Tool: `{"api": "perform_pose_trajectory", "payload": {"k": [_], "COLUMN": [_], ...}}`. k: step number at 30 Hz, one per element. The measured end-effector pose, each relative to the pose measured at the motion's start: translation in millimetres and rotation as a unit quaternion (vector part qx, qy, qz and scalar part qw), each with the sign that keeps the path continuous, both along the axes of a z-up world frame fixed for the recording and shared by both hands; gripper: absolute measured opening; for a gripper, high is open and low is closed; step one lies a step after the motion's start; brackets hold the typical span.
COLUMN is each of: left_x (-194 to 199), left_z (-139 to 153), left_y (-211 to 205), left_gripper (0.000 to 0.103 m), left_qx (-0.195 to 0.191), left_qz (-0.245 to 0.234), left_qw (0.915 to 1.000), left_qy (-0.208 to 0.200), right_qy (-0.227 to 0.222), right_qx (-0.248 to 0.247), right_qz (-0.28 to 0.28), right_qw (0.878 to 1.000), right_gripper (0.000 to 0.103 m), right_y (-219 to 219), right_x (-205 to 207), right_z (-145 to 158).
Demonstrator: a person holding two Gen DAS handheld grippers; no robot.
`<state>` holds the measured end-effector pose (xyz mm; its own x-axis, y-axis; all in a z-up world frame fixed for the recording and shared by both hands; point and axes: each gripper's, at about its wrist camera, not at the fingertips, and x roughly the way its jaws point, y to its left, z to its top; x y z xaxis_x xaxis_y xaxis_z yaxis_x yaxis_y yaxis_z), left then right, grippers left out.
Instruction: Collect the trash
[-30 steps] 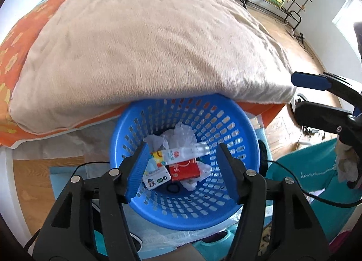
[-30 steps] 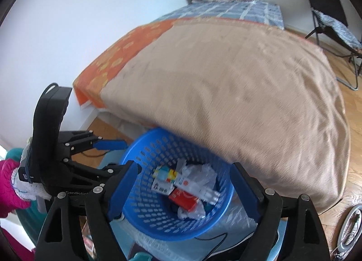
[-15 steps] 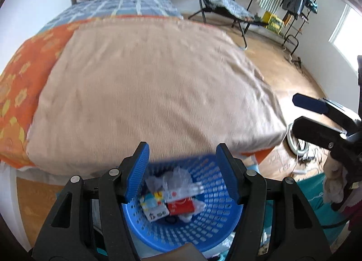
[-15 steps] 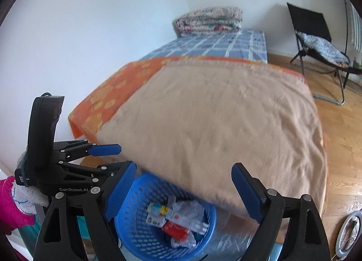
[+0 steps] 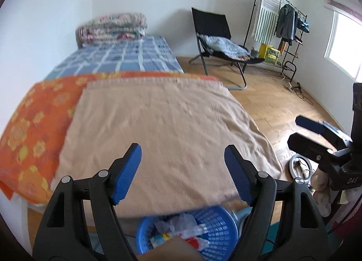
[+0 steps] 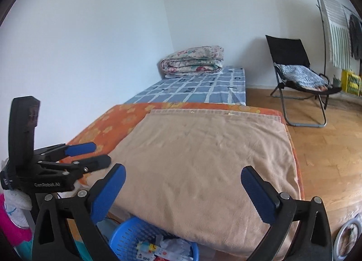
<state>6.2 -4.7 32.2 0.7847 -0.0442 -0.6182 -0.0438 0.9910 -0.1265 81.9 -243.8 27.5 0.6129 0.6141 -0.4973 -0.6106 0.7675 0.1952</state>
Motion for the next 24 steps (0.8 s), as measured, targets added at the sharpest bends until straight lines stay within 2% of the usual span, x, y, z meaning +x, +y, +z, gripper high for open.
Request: {"api": "perform_pose_trajectory", "payload": {"k": [2, 6, 8, 11, 15, 19, 24], "left_x": [-0.2, 0.8, 1.6, 2.6, 4.2, 7.3, 10.8], "left_z": [7.6, 20.4, 24.7, 27.5, 20.3, 7.8, -2.8], "left_y": [1.7, 4.1, 5.2, 8.8, 14.0, 16.5, 16.0], "left_gripper": [0.092, 0.095, 0.102, 0.102, 0.102, 0.102, 0.102], "left_qx": [0.001, 0.015, 0.017, 0.015, 0.010, -0.002, 0.003], "left_qz": [0.003, 0.009, 0.010, 0.021, 0.025, 0.030, 0.037], "left_qw": [0.9999, 0.9992, 0.9988, 0.9979, 0.9981, 0.9988, 0.9990], "left_qy": [-0.012, -0.036, -0.044, -0.059, -0.056, -0.039, -0.025], "right_qy": [0.007, 0.001, 0.001, 0.003, 0.010, 0.021, 0.029], "right_qx": [0.007, 0.012, 0.014, 0.018, 0.021, 0.014, 0.011], "right_qz": [-0.006, -0.014, -0.018, -0.022, -0.027, -0.031, -0.035], "right_qw": [1.000, 1.000, 1.000, 1.000, 0.999, 0.999, 0.999], "right_gripper": [0.103, 0.103, 0.103, 0.103, 0.103, 0.103, 0.103], "right_y": [0.0, 0.3, 1.3, 4.7, 8.2, 11.2, 11.0], "right_x": [4.9, 7.4, 8.4, 11.6, 17.5, 24.1, 28.2], "right_z": [1.4, 4.9, 4.7, 4.5, 1.7, -2.5, -6.3]}}
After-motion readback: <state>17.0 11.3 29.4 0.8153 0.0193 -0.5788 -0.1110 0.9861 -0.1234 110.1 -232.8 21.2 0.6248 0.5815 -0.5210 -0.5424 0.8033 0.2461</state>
